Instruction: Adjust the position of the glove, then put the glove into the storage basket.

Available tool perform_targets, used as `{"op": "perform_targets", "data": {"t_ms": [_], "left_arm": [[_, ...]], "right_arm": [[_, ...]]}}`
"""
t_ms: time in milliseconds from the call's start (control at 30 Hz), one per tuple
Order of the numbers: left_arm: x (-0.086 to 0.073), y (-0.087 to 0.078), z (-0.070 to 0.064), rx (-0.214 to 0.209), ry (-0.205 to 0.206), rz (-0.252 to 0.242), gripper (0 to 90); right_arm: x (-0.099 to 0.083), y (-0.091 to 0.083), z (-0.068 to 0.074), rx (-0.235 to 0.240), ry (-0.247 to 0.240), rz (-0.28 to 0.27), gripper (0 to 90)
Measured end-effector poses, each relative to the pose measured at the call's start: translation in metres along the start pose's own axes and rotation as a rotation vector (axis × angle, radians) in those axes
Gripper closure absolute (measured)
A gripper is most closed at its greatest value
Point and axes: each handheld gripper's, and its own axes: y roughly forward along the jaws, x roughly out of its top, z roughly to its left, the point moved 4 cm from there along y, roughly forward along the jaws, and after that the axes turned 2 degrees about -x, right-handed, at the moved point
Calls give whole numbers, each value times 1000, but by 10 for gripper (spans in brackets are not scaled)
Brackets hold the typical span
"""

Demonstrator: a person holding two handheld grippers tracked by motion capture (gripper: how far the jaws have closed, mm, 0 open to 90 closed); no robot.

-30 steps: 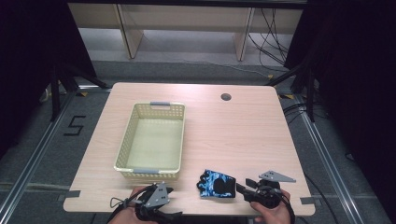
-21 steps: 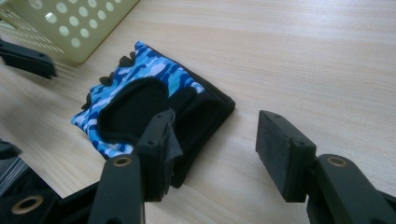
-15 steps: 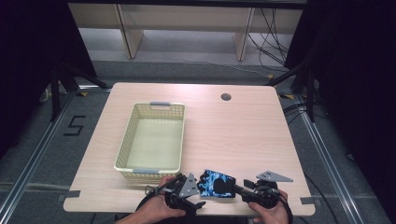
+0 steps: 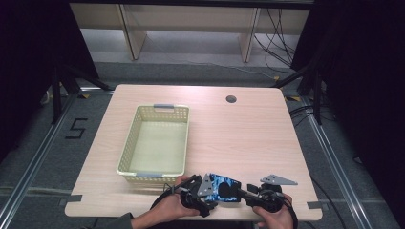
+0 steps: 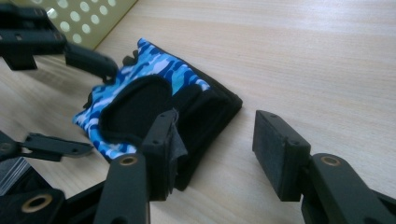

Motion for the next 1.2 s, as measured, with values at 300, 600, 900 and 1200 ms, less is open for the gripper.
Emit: {"op": "perform_targets", "data": {"t_ms": [300,600,900,1200], "left_arm": [[1,-4,0,0,14,-4,544],[0,-3,-8,36,80,-25,700],[-1,-5,-11,55,99,-50,740],[1,-15,-11,69,102,-67,743]], "right_arm": [[-3,13,-3,39,61,32,601],[-7,15,-2,145,149,10,819],[-4,7,-2,156,125,-21,862],[2,1,6,161,44,-55,863]]}}
